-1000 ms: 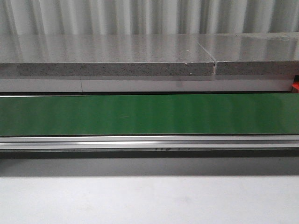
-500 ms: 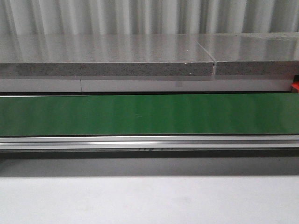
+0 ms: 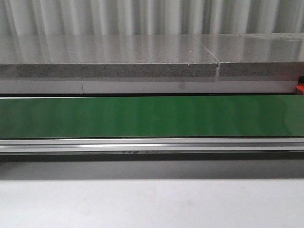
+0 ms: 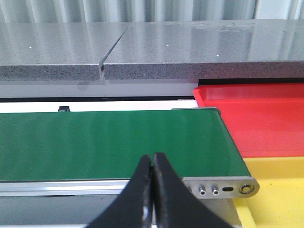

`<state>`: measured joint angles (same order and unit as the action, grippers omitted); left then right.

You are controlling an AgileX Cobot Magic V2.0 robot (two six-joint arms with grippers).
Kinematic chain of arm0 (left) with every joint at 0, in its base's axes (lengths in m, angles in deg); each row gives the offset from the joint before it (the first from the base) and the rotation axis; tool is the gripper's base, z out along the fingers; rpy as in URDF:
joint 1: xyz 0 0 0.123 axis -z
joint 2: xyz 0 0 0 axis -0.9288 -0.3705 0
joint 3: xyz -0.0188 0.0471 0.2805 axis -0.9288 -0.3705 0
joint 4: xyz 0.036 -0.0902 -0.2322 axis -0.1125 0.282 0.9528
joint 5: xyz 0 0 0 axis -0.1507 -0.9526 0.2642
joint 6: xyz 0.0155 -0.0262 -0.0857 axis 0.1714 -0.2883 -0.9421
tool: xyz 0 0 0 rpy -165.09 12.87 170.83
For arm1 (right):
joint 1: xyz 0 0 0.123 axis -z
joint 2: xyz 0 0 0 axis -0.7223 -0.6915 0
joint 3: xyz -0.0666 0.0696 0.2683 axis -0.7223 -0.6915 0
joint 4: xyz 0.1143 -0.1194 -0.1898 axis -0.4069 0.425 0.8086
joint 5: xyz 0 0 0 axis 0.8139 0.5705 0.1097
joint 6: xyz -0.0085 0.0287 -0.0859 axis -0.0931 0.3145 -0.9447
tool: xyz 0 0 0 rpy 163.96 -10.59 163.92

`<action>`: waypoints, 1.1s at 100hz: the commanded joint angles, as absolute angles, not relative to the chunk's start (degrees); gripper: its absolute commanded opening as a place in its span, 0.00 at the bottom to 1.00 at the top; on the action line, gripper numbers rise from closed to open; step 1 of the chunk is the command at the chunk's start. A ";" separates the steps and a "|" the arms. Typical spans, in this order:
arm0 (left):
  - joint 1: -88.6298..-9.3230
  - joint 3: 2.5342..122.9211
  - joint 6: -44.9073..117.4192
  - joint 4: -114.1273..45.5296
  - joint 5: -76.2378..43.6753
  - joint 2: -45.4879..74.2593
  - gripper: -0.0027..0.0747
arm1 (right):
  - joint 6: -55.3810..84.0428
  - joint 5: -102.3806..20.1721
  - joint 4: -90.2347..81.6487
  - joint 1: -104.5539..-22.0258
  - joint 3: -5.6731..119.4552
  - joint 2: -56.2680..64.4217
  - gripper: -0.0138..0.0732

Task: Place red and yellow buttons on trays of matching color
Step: 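Set the red button on the conveyor belt and open the left gripper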

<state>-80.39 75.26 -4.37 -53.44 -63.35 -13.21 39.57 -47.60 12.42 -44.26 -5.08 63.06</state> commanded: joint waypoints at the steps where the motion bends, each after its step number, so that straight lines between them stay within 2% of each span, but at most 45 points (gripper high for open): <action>1: -79.21 77.98 -4.29 -52.39 -62.35 -13.80 0.23 | 39.01 -51.87 13.22 -44.14 -4.26 63.68 0.08; 19: -78.32 79.33 -4.16 -52.39 -62.21 -17.05 0.25 | 39.01 -51.87 13.22 -44.14 -4.26 63.68 0.08; 26: -78.32 79.47 -3.54 -52.39 -61.93 -17.38 0.30 | 39.01 -51.87 13.22 -44.14 -4.26 63.68 0.08; 31: -78.32 79.47 -3.54 -52.39 -61.85 -17.38 0.38 | 39.01 -51.87 13.22 -44.14 -4.26 63.68 0.08; 44: -78.32 79.47 -3.54 -52.35 -61.43 -17.38 0.70 | 39.01 -51.87 13.22 -44.14 -4.26 63.68 0.08; 51: -78.32 79.47 -3.54 -52.12 -60.91 -17.38 0.80 | 39.01 -51.87 13.22 -44.14 -4.26 63.68 0.08; 81: -80.25 80.79 -6.31 -47.31 -56.41 -17.38 0.72 | 39.01 -51.87 13.22 -44.14 -4.26 63.68 0.08; 110: -88.95 83.74 -7.70 -45.54 -60.24 -19.70 0.71 | 39.01 -51.87 13.22 -44.14 -4.26 63.68 0.08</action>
<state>-86.60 81.29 -6.90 -46.97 -59.38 -20.43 39.57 -47.60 12.42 -44.26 -5.08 63.06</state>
